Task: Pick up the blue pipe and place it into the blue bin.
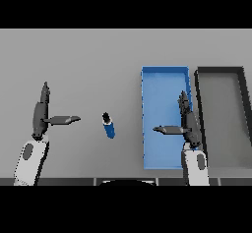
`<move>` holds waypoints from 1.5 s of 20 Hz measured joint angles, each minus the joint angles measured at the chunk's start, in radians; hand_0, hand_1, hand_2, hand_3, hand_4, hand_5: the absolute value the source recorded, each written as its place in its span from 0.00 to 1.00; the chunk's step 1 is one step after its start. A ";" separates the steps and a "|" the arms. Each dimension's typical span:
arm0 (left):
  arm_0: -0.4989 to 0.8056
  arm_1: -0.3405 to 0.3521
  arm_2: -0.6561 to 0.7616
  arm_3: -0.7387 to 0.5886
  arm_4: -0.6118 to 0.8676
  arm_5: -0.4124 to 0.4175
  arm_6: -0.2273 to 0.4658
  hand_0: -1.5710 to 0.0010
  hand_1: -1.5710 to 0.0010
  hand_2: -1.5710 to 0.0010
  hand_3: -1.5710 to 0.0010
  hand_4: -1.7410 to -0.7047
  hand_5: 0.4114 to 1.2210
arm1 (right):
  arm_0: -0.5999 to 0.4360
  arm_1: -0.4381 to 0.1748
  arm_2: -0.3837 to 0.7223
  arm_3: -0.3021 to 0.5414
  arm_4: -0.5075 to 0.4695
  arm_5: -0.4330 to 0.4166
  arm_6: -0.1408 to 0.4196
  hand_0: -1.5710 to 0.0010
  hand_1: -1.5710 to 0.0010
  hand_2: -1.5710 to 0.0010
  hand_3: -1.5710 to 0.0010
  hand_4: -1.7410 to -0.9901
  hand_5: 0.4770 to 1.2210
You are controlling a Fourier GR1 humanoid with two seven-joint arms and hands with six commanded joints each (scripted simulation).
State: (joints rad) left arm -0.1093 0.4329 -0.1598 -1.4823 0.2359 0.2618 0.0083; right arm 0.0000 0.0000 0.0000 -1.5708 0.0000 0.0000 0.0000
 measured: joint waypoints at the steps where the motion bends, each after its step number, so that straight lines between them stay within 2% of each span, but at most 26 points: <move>1: -0.002 -0.001 0.001 0.001 0.000 0.000 -0.004 1.00 1.00 1.00 1.00 0.54 0.24 | -0.002 0.000 -0.001 0.001 0.000 -0.001 0.001 1.00 1.00 1.00 1.00 0.65 0.16; 6: -0.010 -0.001 0.005 0.017 0.004 -0.005 -0.001 1.00 1.00 1.00 1.00 0.54 0.24 | -0.018 -0.005 -0.010 0.013 -0.008 0.001 0.007 1.00 1.00 1.00 1.00 0.65 0.16; 7: 0.006 0.064 -0.010 0.018 0.029 -0.135 -0.046 1.00 1.00 1.00 1.00 0.53 0.24 | 0.025 -0.064 0.022 -0.012 0.052 0.028 -0.046 1.00 1.00 1.00 1.00 0.65 0.16; 8: 0.020 0.107 -0.013 0.028 0.047 -0.220 -0.079 1.00 1.00 1.00 1.00 0.53 0.24 | 0.060 -0.096 0.050 -0.039 0.091 0.046 -0.077 1.00 1.00 1.00 1.00 0.65 0.16; 9: 0.025 0.131 -0.018 0.038 0.055 -0.274 -0.097 1.00 1.00 1.00 1.00 0.53 0.24 | 0.076 -0.116 0.069 -0.066 0.122 0.050 -0.080 1.00 1.00 1.00 1.00 0.66 0.16; 13: 0.034 0.157 -0.038 0.048 0.044 -0.342 -0.137 1.00 1.00 1.00 1.00 0.55 0.24 | 0.088 -0.139 0.096 -0.099 0.164 0.055 -0.025 1.00 1.00 1.00 1.00 0.68 0.16; 18: 0.079 0.214 -0.110 -0.037 0.047 -0.482 -0.157 1.00 1.00 1.00 1.00 0.53 0.20 | 0.099 -0.147 0.099 -0.094 0.161 0.070 -0.045 1.00 1.00 1.00 1.00 0.68 0.17; 21: 0.088 0.226 -0.162 -0.103 0.037 -0.519 -0.105 1.00 1.00 1.00 1.00 0.53 0.15 | 0.087 -0.141 0.104 -0.087 0.163 0.070 -0.065 1.00 1.00 1.00 1.00 0.65 0.20; 25: 0.074 0.181 -0.238 -0.153 0.012 -0.535 -0.056 1.00 1.00 1.00 1.00 0.52 0.11 | 0.084 -0.140 0.105 -0.087 0.145 0.089 -0.071 1.00 1.00 1.00 1.00 0.61 0.22; 26: 0.053 0.154 -0.264 -0.146 -0.003 -0.535 -0.024 1.00 1.00 1.00 1.00 0.51 0.10 | 0.085 -0.139 0.104 -0.088 0.150 0.083 -0.068 1.00 1.00 1.00 1.00 0.60 0.23; 28: 0.054 0.130 -0.290 -0.133 -0.044 -0.526 -0.031 1.00 1.00 1.00 1.00 0.52 0.09 | 0.110 -0.144 0.103 -0.101 0.148 0.086 -0.091 1.00 1.00 1.00 1.00 0.59 0.24; 30: 0.047 0.084 -0.314 -0.121 -0.076 -0.502 -0.044 1.00 1.00 1.00 1.00 0.51 0.09 | 0.094 -0.146 0.101 -0.104 0.156 0.078 -0.068 1.00 1.00 1.00 1.00 0.59 0.23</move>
State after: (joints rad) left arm -0.0624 0.5165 -0.4740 -1.6029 0.1599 -0.2404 -0.0358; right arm 0.0939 -0.1460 0.1015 -1.6745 0.1556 0.0779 -0.0683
